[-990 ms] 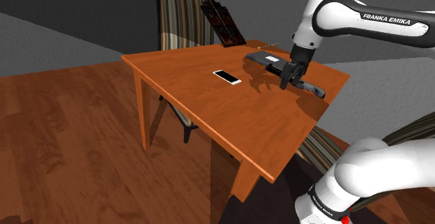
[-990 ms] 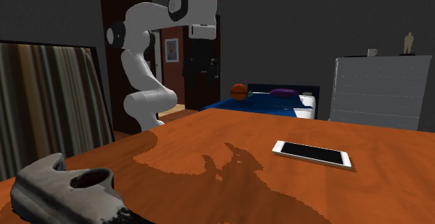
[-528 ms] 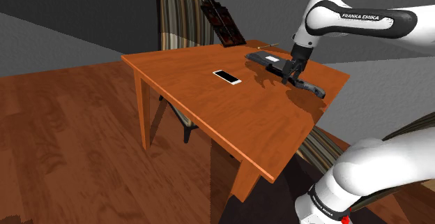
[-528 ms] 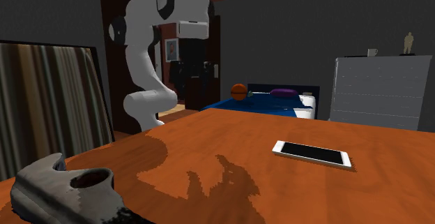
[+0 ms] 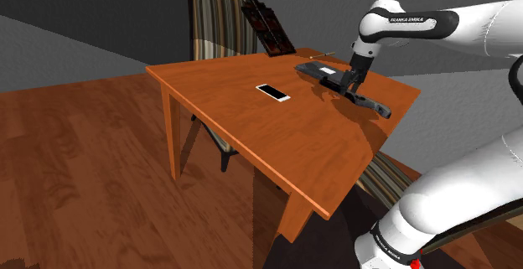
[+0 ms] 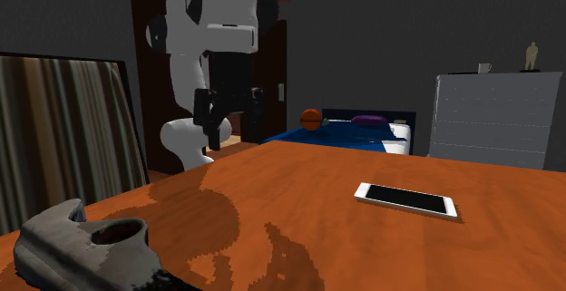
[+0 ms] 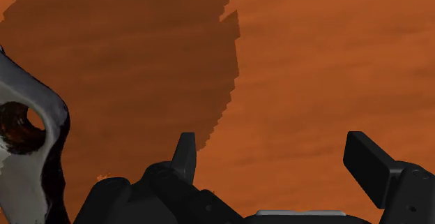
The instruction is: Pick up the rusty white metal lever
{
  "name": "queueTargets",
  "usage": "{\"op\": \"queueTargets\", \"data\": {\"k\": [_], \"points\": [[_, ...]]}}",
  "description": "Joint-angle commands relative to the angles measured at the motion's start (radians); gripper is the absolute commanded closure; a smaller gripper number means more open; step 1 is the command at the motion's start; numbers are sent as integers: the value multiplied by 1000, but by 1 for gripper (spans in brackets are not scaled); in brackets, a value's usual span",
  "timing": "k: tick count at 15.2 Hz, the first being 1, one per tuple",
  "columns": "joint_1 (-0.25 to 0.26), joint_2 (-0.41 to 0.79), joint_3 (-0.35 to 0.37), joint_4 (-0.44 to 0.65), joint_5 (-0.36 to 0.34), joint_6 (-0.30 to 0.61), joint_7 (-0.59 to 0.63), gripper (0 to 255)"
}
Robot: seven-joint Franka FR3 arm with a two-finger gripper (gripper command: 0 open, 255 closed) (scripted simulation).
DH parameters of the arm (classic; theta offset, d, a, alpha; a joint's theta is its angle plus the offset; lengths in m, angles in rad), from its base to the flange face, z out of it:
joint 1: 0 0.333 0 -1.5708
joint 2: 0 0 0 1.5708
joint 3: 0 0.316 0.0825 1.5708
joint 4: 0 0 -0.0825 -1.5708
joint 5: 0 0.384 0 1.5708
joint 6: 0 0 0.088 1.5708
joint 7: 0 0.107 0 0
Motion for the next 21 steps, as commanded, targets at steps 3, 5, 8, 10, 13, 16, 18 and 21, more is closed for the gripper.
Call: {"op": "queueTargets", "data": {"k": [3, 5, 8, 10, 13, 16, 18, 21], "points": [[-19, 132, -62, 111, 32, 19, -99, 0], [-31, 204, -90, 176, 59, 24, -148, 0], [-58, 320, -123, 284, 108, 21, -224, 0], [-83, 402, -140, 366, 147, 12, -272, 0], [-131, 530, -155, 504, 208, -14, -340, 0], [-196, 667, -157, 669, 271, -57, -396, 0], [-248, 766, -152, 801, 311, -97, -425, 0], [-264, 798, -147, 819, 323, -85, -434, 0]]}}
